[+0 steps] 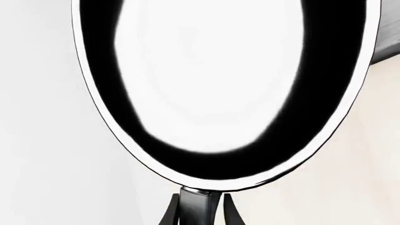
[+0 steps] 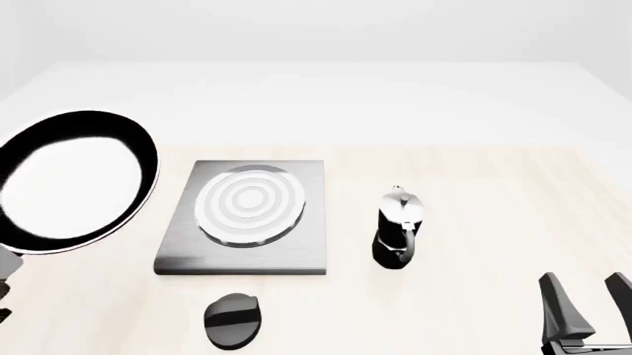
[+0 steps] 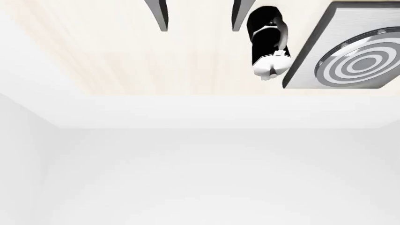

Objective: Turn on the stove and put the frying pan on it.

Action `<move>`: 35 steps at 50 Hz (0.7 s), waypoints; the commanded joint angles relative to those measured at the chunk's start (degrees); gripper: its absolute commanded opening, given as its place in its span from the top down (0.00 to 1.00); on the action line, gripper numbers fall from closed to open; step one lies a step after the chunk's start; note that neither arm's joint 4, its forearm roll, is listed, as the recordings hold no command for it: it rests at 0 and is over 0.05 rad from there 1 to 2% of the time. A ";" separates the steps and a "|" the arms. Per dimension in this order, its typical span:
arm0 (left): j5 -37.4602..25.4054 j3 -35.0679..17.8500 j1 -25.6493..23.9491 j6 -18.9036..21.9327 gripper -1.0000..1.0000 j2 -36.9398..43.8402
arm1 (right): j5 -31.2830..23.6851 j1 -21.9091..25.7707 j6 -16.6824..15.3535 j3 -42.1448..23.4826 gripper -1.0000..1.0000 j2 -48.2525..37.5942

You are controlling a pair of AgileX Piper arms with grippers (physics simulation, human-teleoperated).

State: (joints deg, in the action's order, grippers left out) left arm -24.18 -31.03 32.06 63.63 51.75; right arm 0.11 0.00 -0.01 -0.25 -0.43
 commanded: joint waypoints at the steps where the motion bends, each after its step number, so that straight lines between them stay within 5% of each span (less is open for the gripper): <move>1: 4.22 -6.55 -8.12 -2.82 1.00 9.59 | 0.00 0.00 0.02 0.00 0.00 -0.01; 3: 3.07 -8.57 -10.28 -4.83 1.00 11.04 | 0.00 0.00 -0.01 0.00 0.00 -0.01; 8: 4.35 -8.80 -10.39 -2.18 1.00 13.24 | 0.00 -0.01 0.01 0.00 0.00 -0.01; 35: -3.40 -19.43 -17.87 -2.25 1.00 20.16 | 0.00 -0.01 -0.02 0.00 0.00 0.01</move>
State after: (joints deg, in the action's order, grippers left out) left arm -26.29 -45.68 16.94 60.88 69.44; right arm 0.11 0.00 -0.01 -0.25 -0.43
